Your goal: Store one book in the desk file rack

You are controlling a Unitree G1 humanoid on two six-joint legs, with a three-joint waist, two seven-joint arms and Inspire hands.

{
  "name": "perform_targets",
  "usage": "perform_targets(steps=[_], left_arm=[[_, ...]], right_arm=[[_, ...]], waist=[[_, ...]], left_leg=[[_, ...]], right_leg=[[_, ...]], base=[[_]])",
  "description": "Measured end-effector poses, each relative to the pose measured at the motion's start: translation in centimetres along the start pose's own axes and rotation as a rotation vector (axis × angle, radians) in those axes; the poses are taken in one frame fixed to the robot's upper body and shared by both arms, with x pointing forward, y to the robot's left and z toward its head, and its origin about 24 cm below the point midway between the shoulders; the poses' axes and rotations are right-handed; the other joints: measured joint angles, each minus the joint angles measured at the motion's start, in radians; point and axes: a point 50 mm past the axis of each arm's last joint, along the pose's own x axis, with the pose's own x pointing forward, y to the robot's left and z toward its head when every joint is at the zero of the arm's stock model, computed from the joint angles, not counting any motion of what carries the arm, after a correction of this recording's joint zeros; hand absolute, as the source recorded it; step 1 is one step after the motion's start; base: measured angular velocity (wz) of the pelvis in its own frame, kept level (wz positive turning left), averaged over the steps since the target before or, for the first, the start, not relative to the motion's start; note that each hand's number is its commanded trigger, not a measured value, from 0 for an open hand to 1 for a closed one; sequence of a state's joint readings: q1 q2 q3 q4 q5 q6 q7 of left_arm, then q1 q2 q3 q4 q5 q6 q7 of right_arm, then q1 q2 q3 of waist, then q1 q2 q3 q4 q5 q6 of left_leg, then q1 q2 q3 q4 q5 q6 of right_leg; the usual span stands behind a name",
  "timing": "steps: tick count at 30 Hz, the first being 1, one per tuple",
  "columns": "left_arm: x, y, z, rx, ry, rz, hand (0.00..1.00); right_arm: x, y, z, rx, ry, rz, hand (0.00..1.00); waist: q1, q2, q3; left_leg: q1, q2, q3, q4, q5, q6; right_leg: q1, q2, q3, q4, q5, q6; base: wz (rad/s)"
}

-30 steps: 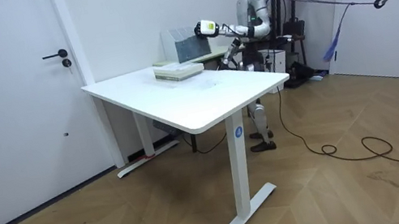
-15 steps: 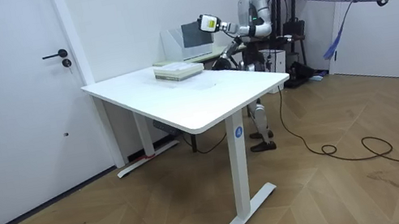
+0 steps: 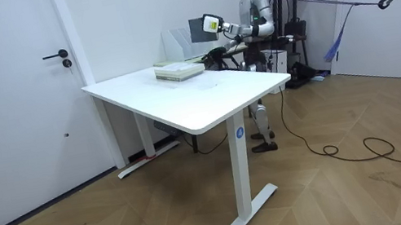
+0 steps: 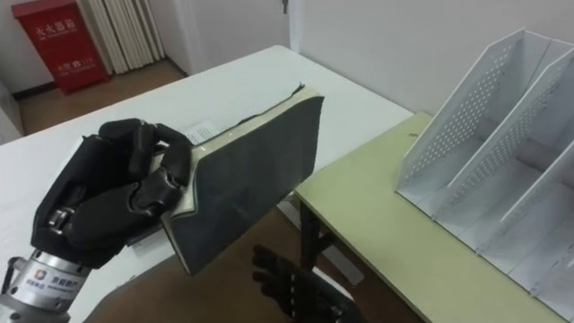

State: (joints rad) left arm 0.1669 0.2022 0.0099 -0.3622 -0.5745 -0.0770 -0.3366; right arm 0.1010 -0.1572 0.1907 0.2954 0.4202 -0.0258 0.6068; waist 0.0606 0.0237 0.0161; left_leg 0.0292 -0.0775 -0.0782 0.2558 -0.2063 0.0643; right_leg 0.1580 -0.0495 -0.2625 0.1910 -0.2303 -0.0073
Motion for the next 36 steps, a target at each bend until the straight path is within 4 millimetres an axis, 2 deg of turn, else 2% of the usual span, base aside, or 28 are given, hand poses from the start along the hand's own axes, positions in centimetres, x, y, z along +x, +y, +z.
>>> perform_targets(steps=[3, 5, 10, 16, 18, 20, 23, 27, 30, 35, 36], left_arm=[[-0.2, 0.3, -0.1, -0.029, -0.006, 0.004, 1.0], [-0.2, 0.2, -0.3, -0.045, -0.01, -0.001, 1.0], [-0.2, 0.1, -0.5, -0.117, -0.007, -0.018, 1.0], [-0.3, 0.0, -1.1, -0.207, 0.005, -0.051, 1.0], [-0.3, 0.0, -1.1, -0.232, -0.001, -0.051, 1.0], [-0.3, 0.0, -1.1, -0.255, -0.005, -0.051, 1.0], [-0.3, -0.1, -1.2, -0.269, -0.01, -0.061, 1.0], [-0.4, 0.1, -1.6, -0.281, -0.001, -0.057, 1.0], [-0.5, 0.2, -1.7, -0.311, -0.003, -0.053, 1.0], [-0.5, 0.1, -1.9, -0.349, -0.003, -0.061, 1.0], [-0.5, 0.2, -1.9, -0.355, -0.002, -0.061, 1.0]], right_arm=[[-0.1, -0.2, 1.0, 0.093, -0.097, -0.006, 0.0], [-0.3, -0.4, 2.5, 0.143, -0.196, -0.004, 0.0], [-0.2, 0.1, 3.8, 0.255, -0.321, 0.051, 0.0], [0.0, 0.6, 4.4, 0.355, -0.372, 0.105, 0.0], [0.0, 0.8, 4.7, 0.38, -0.392, 0.119, 0.0], [0.0, 0.9, 4.9, 0.416, -0.413, 0.134, 0.0], [-0.2, 1.1, 5.2, 0.45, -0.445, 0.145, 0.0], [-0.2, 1.2, 5.2, 0.471, -0.457, 0.146, 0.0], [-0.2, 1.3, 5.4, 0.473, -0.465, 0.15, 0.0], [-0.2, 1.7, 5.7, 0.508, -0.494, 0.169, 0.0], [-0.2, 1.7, 5.8, 0.512, -0.498, 0.171, 0.28]], waist=[[-0.001, 0.0, -0.0001], [0.0, -0.002, -0.0011], [0.004, -0.009, -0.0051], [0.005, -0.008, -0.0067], [0.007, -0.005, -0.0097], [0.012, -0.003, -0.0171], [0.023, 0.001, -0.0191], [0.026, 0.006, -0.02], [0.027, 0.02, -0.0142], [0.027, 0.027, -0.0158], [0.028, 0.027, -0.0163]], left_leg=[[0.0, 0.004, 0.019, 0.001, 0.0, 0.0], [0.0, 0.005, 0.02, 0.003, 0.0, 0.0], [-0.003, 0.012, 0.038, 0.011, 0.0, 0.0], [0.0, 0.016, 0.053, 0.012, 0.0, 0.0], [0.0, 0.016, 0.056, 0.012, 0.0, 0.0], [0.002, 0.018, 0.064, 0.01, 0.0, 0.0], [0.009, 0.018, 0.064, 0.012, 0.0, 0.0], [0.013, 0.019, 0.066, 0.012, 0.0, 0.0], [0.01, 0.019, 0.067, 0.009, -0.001, 0.001], [0.009, 0.021, 0.072, 0.004, -0.001, 0.001], [0.008, 0.021, 0.073, 0.004, -0.001, 0.001]], right_leg=[[-0.004, -0.001, 0.001, 0.006, 0.0, 0.0], [-0.007, -0.001, 0.002, 0.012, 0.0, 0.0], [-0.018, 0.001, 0.013, 0.017, 0.0, -0.001], [-0.023, 0.001, 0.017, 0.031, 0.0, -0.001], [-0.023, 0.001, 0.017, 0.031, 0.001, -0.001], [-0.02, 0.002, 0.019, 0.032, 0.001, -0.002], [-0.015, 0.004, 0.02, 0.032, 0.001, -0.002], [-0.014, 0.009, 0.036, 0.033, 0.002, -0.003], [-0.014, 0.01, 0.041, 0.034, 0.003, -0.003], [-0.021, 0.011, 0.045, 0.034, 0.004, -0.003], [-0.022, 0.012, 0.047, 0.034, 0.004, -0.003]], base=[[0.0], [0.0], [-0.07], [-0.03], [0.0], [-0.04], [0.0], [-0.05], [-0.04], [-0.02], [-0.04]])
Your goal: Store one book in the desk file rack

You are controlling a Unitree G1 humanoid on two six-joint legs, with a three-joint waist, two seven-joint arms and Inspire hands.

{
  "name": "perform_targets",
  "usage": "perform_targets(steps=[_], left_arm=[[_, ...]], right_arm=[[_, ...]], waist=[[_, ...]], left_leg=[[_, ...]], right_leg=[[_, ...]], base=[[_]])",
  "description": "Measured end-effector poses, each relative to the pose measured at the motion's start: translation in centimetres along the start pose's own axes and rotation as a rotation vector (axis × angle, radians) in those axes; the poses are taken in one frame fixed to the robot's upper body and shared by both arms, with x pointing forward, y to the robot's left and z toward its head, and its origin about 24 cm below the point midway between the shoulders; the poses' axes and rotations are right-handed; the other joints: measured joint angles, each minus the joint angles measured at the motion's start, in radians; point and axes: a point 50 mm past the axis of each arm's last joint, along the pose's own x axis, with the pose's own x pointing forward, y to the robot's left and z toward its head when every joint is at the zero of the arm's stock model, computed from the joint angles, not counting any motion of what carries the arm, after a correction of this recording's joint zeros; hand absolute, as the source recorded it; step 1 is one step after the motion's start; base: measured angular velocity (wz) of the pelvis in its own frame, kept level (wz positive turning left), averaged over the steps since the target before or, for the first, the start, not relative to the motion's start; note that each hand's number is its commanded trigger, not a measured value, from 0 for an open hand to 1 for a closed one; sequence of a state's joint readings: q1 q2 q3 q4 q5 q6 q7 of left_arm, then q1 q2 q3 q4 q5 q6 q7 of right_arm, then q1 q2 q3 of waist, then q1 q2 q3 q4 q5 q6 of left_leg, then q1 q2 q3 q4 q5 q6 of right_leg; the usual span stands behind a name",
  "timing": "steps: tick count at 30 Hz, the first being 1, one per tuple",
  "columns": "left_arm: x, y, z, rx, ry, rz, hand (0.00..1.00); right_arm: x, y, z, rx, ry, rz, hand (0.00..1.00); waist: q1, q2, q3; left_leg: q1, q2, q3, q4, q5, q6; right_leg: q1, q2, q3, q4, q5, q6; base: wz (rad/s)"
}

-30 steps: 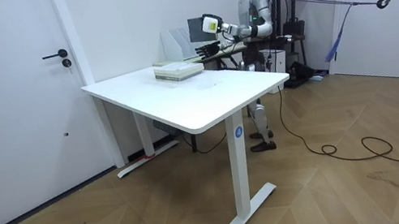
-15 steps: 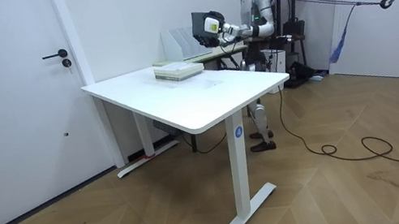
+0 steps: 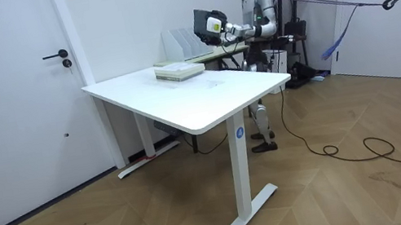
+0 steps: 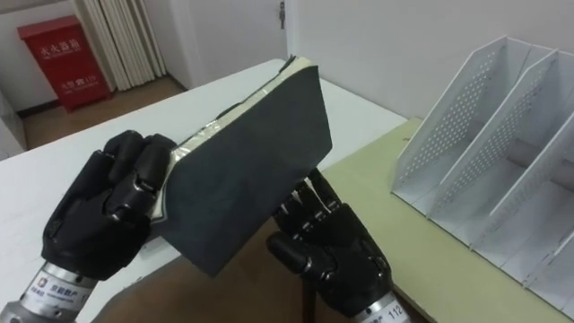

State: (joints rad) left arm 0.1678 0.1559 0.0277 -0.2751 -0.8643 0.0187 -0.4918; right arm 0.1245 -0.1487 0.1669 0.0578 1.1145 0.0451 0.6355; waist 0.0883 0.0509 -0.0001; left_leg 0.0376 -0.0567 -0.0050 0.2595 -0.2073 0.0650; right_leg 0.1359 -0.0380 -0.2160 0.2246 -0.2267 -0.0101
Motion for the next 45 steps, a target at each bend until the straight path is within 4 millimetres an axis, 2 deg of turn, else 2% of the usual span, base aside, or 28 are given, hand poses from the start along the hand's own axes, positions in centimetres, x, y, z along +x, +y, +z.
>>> perform_targets(steps=[2, 3, 4, 9, 15, 19, 23, 26, 31, 32, 33, 34, 39, 44, 45], left_arm=[[-0.1, 0.1, -0.2, -0.015, 0.013, 0.002, 1.0], [-0.1, 0.2, -0.3, -0.019, 0.016, 0.002, 1.0], [-0.2, 0.3, -0.5, -0.029, 0.023, -0.001, 1.0], [-0.6, 1.0, -1.3, -0.047, 0.075, 0.011, 1.0], [-1.4, 1.9, -2.9, -0.108, 0.168, 0.058, 1.0], [-1.5, 2.0, -2.9, -0.105, 0.182, 0.036, 1.0], [-1.6, 2.2, -2.8, -0.094, 0.204, 0.032, 1.0], [-1.7, 2.2, -2.7, -0.087, 0.209, 0.02, 1.0], [-1.8, 2.3, -2.7, -0.084, 0.22, 0.007, 1.0], [-1.9, 2.4, -2.8, -0.085, 0.229, 0.004, 0.92], [-2.0, 2.5, -2.8, -0.086, 0.235, 0.004, 0.05], [-2.1, 2.6, -2.9, -0.089, 0.241, -0.001, 0.0], [-2.3, 2.9, -3.0, -0.065, 0.256, 0.014, 0.0], [-3.1, 3.9, -3.7, 0.035, 0.338, 0.068, 0.0], [-3.4, 4.2, -3.9, 0.059, 0.363, 0.091, 0.0]], right_arm=[[0.0, 0.0, 0.0, 0.024, -0.015, 0.001, 0.74], [0.0, 0.0, 0.1, 0.03, -0.018, 0.001, 0.93], [-0.1, 0.0, 0.1, 0.049, -0.031, -0.002, 1.0], [-0.4, 0.0, 0.2, 0.089, -0.051, -0.004, 1.0], [-0.2, 0.7, 0.4, 0.105, -0.026, 0.041, 1.0], [-0.3, 0.7, 0.3, 0.112, -0.017, 0.045, 1.0], [-0.2, 0.8, 0.2, 0.124, -0.017, 0.051, 1.0], [-0.2, 0.9, 0.1, 0.127, -0.012, 0.063, 1.0], [-0.2, 0.9, 0.1, 0.126, -0.01, 0.076, 1.0], [-0.2, 0.9, 0.1, 0.124, -0.009, 0.078, 1.0], [-0.2, 0.9, 0.1, 0.123, -0.008, 0.078, 1.0], [-0.2, 0.9, 0.1, 0.121, -0.007, 0.077, 1.0], [-0.4, 0.6, 0.4, 0.077, 0.002, 0.06, 1.0], [-0.8, 0.0, 1.0, -0.047, 0.057, 0.014, 1.0], [-1.0, -0.2, 1.2, -0.09, 0.079, -0.005, 1.0]], waist=[[0.0, 0.001, -0.0005], [0.0, 0.001, -0.0006], [0.003, 0.002, -0.0014], [0.003, 0.008, -0.0049], [0.005, 0.009, -0.0048], [0.012, 0.009, -0.0024], [0.021, 0.01, 0.0058], [0.021, 0.015, 0.0088], [0.022, 0.021, 0.0084], [0.022, 0.023, 0.0071], [0.022, 0.024, 0.0065], [0.022, 0.024, 0.006], [0.021, 0.015, 0.0084], [0.016, -0.002, 0.0077], [0.004, -0.01, 0.0095]], left_leg=[[0.0, 0.0, 0.001, -0.002, 0.0, 0.0], [0.0, 0.0, 0.002, -0.002, 0.0, 0.0], [-0.001, 0.0, 0.003, -0.001, 0.0, 0.0], [0.0, 0.0, 0.006, -0.005, 0.0, 0.0], [0.0, 0.002, 0.008, -0.007, 0.0, 0.0], [0.002, 0.005, 0.015, -0.007, -0.001, -0.001], [-0.003, 0.009, 0.016, -0.006, -0.005, -0.003], [-0.009, 0.009, 0.017, -0.003, -0.005, -0.003], [-0.008, 0.009, 0.021, -0.006, -0.005, -0.003], [-0.008, 0.009, 0.022, -0.006, -0.005, -0.003], [-0.007, 0.009, 0.022, -0.006, -0.005, -0.003], [-0.007, 0.009, 0.023, -0.007, -0.005, -0.003], [0.01, 0.01, 0.024, -0.022, -0.004, -0.003], [0.01, 0.01, 0.024, -0.02, -0.004, -0.003], [0.009, 0.009, 0.024, -0.021, -0.004, -0.003]], right_leg=[[-0.004, 0.0, 0.002, 0.0, 0.0, 0.0], [-0.006, 0.0, 0.003, 0.0, 0.0, 0.0], [-0.009, 0.001, 0.007, 0.0, 0.0, 0.0], [-0.015, 0.002, 0.018, 0.0, 0.0, 0.0], [-0.016, 0.003, 0.021, 0.0, 0.0, 0.0], [-0.016, 0.003, 0.024, 0.0, 0.001, -0.002], [-0.016, 0.006, 0.026, 0.0, 0.002, -0.004], [-0.019, 0.007, 0.026, 0.0, 0.003, -0.004], [-0.02, 0.007, 0.029, -0.001, 0.003, -0.004], [-0.02, 0.007, 0.03, -0.001, 0.003, -0.004], [-0.02, 0.007, 0.031, -0.001, 0.003, -0.004], [-0.02, 0.007, 0.032, -0.002, 0.003, -0.004], [-0.012, 0.009, 0.033, -0.003, 0.003, -0.004], [-0.009, 0.009, 0.028, -0.004, 0.003, -0.004], [-0.01, 0.009, 0.028, -0.004, 0.003, -0.004]], base=[[-0.04], [-0.05], [-0.05], [-0.07], [0.0], [-0.04], [-0.01], [0.0], [0.0], [0.0], [0.0], [0.0], [0.0], [0.0], [0.0]])
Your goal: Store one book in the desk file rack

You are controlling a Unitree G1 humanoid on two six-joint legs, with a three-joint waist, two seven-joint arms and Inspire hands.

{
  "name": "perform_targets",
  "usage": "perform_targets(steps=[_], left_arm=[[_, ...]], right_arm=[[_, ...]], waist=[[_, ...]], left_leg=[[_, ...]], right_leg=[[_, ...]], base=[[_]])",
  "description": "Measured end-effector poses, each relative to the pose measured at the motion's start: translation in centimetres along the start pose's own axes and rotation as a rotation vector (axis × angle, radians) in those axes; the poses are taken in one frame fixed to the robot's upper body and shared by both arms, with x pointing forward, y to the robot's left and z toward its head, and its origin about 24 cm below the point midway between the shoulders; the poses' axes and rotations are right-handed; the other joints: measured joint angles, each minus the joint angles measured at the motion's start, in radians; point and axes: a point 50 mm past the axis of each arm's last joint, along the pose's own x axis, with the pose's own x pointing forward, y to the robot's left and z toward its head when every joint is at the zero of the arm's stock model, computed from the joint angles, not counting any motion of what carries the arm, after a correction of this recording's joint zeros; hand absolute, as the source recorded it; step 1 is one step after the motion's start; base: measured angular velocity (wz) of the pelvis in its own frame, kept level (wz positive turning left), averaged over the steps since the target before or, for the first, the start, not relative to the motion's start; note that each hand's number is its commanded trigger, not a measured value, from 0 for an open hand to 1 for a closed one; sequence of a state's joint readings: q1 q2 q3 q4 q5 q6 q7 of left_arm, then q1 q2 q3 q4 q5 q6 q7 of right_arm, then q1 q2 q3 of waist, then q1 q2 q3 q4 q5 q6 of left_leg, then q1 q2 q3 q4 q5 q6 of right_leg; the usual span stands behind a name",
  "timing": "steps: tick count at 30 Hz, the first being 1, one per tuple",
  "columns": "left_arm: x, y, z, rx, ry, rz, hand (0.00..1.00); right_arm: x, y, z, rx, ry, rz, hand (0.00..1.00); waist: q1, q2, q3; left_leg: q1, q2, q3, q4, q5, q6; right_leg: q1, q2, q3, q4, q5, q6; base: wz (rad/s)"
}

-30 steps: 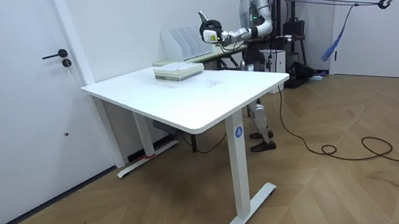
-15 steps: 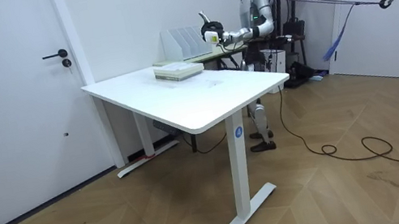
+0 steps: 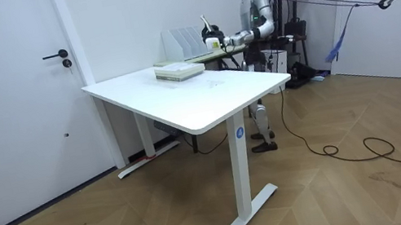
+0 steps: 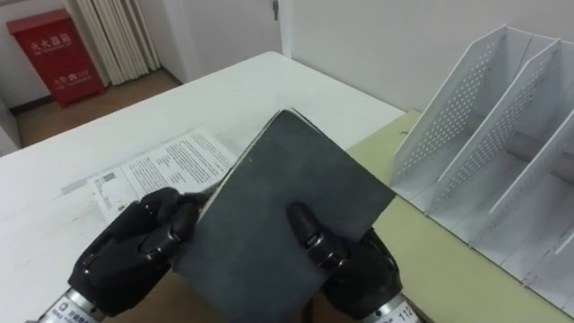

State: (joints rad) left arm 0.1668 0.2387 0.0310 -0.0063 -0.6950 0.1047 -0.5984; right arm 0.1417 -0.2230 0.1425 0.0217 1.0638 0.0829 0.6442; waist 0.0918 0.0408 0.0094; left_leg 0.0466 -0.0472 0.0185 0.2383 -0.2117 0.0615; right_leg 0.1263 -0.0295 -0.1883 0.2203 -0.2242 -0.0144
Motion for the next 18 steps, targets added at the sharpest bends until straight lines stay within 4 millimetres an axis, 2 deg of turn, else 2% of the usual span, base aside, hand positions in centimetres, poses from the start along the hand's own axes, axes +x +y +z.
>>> perform_targets(steps=[3, 9, 12, 15, 18], left_arm=[[-0.3, 0.6, -1.1, 0.009, 0.056, 0.051, 0.0], [-1.3, 1.6, -4.6, 0.049, 0.224, 0.129, 0.0], [-2.8, 1.9, -7.1, 0.091, 0.374, 0.173, 0.0], [-4.3, 2.0, -9.6, 0.132, 0.533, 0.181, 0.0], [-6.4, 2.6, -11.6, 0.156, 0.672, 0.232, 0.0]], right_arm=[[-0.2, -0.5, 0.4, -0.115, 0.059, -0.052, 1.0], [-0.4, -1.4, 1.1, -0.344, 0.155, -0.165, 1.0], [0.1, -1.3, 2.6, -0.429, 0.122, -0.198, 1.0], [1.1, -0.9, 4.4, -0.519, 0.077, -0.214, 1.0], [1.3, -0.5, 5.1, -0.54, 0.039, -0.23, 1.0]], waist=[[-0.01, -0.009, -0.0031], [-0.039, -0.023, 0.0019], [-0.052, -0.025, 0.0025], [-0.07, -0.03, -0.0003], [-0.085, -0.041, -0.007]], left_leg=[[0.002, -0.001, 0.0, 0.001, 0.0, 0.0], [0.008, 0.001, 0.007, -0.001, 0.0, 0.0], [0.014, 0.001, 0.016, -0.001, 0.0, 0.001], [0.014, 0.002, 0.025, -0.002, 0.0, 0.001], [0.02, 0.004, 0.035, -0.007, 0.001, 0.001]], right_leg=[[0.003, -0.001, -0.001, 0.0, 0.0, 0.0], [0.002, 0.0, 0.001, 0.002, 0.0, 0.0], [0.0, 0.0, 0.012, 0.002, 0.0, 0.0], [-0.004, 0.001, 0.022, 0.002, 0.0, 0.0], [-0.005, 0.003, 0.031, 0.001, 0.0, 0.0]], base=[[0.0], [-0.01], [-0.11], [-0.1], [-0.08]])
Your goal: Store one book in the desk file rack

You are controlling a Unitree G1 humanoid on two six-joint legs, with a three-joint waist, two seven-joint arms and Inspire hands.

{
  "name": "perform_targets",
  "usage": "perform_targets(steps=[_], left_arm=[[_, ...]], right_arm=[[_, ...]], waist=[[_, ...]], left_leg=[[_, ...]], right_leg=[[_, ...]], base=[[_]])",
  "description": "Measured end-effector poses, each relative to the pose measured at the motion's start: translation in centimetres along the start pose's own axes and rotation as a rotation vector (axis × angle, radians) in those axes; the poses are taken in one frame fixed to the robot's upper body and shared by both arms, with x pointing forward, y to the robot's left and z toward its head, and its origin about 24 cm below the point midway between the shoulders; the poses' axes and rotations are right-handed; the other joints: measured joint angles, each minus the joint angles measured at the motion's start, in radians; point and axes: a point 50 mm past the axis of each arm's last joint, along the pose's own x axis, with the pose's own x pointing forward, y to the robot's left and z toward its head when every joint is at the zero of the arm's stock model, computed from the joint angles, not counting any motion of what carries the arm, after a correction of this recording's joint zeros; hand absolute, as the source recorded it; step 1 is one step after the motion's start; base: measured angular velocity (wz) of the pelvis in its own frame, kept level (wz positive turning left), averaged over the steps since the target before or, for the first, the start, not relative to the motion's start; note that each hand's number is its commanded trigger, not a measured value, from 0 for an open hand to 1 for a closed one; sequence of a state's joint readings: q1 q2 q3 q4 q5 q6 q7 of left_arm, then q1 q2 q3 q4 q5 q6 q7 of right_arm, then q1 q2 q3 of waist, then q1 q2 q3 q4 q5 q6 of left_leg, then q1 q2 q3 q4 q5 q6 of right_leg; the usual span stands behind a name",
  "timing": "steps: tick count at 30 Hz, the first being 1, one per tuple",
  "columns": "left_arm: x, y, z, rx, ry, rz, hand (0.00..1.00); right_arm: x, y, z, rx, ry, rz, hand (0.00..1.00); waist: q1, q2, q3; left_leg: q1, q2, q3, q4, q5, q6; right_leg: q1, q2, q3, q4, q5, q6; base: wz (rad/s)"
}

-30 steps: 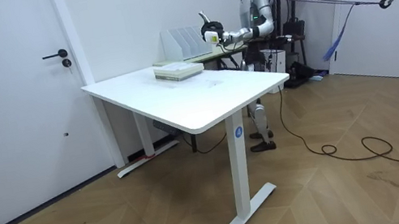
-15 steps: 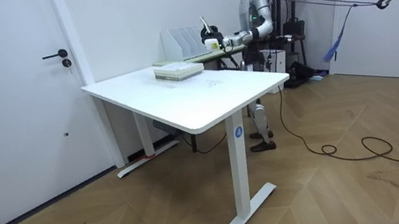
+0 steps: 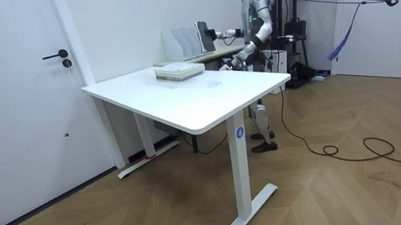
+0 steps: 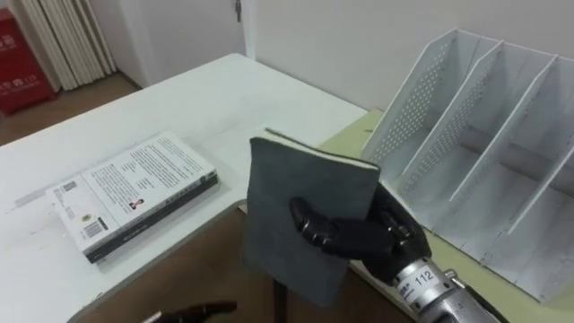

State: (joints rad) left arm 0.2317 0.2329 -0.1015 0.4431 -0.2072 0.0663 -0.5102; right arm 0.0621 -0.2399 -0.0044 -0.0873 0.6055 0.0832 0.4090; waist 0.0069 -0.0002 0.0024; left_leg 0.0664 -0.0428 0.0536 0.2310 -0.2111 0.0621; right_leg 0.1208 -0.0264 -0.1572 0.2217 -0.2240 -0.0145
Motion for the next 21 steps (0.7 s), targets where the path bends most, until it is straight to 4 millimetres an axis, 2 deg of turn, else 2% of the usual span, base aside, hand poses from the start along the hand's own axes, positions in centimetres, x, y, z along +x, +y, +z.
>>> perform_targets(steps=[6, 9, 11, 14, 17, 21], left_arm=[[-0.5, 0.4, -3.7, -0.018, 0.163, 0.05, 0.0], [-0.8, 0.4, -5.2, -0.032, 0.23, 0.063, 0.0], [-1.1, 0.4, -6.3, -0.04, 0.279, 0.086, 0.0], [-1.4, 0.7, -7.2, -0.048, 0.315, 0.119, 0.0], [-1.7, 0.8, -8.3, -0.073, 0.361, 0.157, 0.0], [-1.8, 0.9, -8.8, -0.104, 0.365, 0.183, 0.0]], right_arm=[[0.1, -0.3, 1.0, -0.023, -0.037, -0.062, 1.0], [0.8, -0.1, 2.4, -0.05, -0.085, -0.05, 1.0], [1.4, -0.2, 3.5, -0.069, -0.125, -0.06, 1.0], [2.0, -0.2, 4.7, -0.077, -0.163, -0.059, 1.0], [2.1, -0.1, 5.2, -0.084, -0.182, -0.071, 1.0], [2.0, -0.4, 5.6, -0.122, -0.188, -0.13, 1.0]], waist=[[-0.011, -0.005, -0.001], [-0.013, -0.003, -0.0004], [-0.026, -0.003, -0.0008], [-0.026, -0.004, -0.001], [-0.026, -0.005, -0.0013], [-0.026, -0.007, -0.0025]], left_leg=[[-0.003, 0.0, 0.013, -0.008, 0.0, 0.0], [-0.003, 0.002, 0.017, -0.009, 0.0, 0.0], [-0.003, 0.002, 0.017, -0.009, 0.0, 0.0], [-0.002, 0.004, 0.025, -0.011, 0.0, 0.0], [-0.003, 0.006, 0.026, -0.013, 0.0, 0.0], [-0.002, 0.006, 0.025, -0.019, 0.0, 0.0]], right_leg=[[-0.006, 0.0, 0.01, 0.0, 0.0, 0.0], [-0.015, 0.001, 0.019, 0.003, 0.001, -0.001], [-0.015, 0.001, 0.019, 0.002, 0.001, -0.001], [-0.018, 0.003, 0.022, 0.001, 0.002, -0.001], [-0.018, 0.005, 0.026, 0.0, 0.002, -0.002], [-0.02, 0.006, 0.026, 0.0, 0.003, -0.002]], base=[[-0.06], [-0.09], [0.0], [-0.03], [-0.02], [0.0]])
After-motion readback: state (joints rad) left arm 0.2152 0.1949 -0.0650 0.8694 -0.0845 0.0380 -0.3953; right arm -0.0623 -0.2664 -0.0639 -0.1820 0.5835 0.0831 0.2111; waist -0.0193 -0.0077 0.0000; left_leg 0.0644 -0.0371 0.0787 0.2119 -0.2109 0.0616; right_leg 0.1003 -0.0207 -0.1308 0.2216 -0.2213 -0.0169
